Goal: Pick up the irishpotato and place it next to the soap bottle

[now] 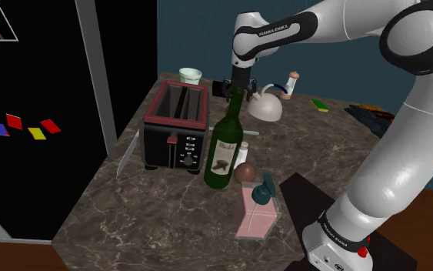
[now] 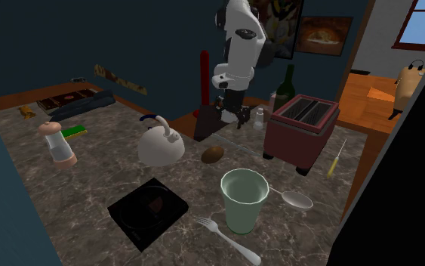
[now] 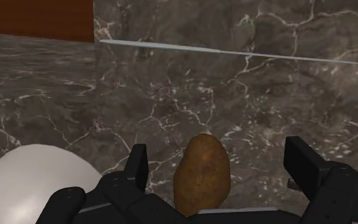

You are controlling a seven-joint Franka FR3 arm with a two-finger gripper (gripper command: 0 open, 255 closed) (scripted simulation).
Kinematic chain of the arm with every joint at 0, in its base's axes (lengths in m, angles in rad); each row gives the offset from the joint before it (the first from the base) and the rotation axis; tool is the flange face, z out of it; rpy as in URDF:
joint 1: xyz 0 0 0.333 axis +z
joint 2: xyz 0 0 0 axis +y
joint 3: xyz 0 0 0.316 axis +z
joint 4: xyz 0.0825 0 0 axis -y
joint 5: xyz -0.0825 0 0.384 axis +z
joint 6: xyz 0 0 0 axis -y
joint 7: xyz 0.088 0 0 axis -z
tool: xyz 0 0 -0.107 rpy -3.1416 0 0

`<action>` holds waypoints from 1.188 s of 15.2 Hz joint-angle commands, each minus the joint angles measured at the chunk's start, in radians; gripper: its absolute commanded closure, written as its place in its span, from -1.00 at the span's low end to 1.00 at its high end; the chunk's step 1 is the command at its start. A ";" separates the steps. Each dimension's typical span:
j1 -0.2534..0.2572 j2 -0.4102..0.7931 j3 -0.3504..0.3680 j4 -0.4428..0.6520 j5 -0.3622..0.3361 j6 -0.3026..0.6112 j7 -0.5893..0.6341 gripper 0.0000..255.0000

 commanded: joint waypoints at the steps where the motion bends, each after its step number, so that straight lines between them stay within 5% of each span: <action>1: -0.004 0.075 -0.010 0.064 -0.010 0.009 0.037 -1.00; 8: -0.019 0.320 -0.055 0.307 -0.023 0.006 0.126 -1.00; 18: -0.025 0.351 -0.060 0.250 -0.030 0.094 0.131 -1.00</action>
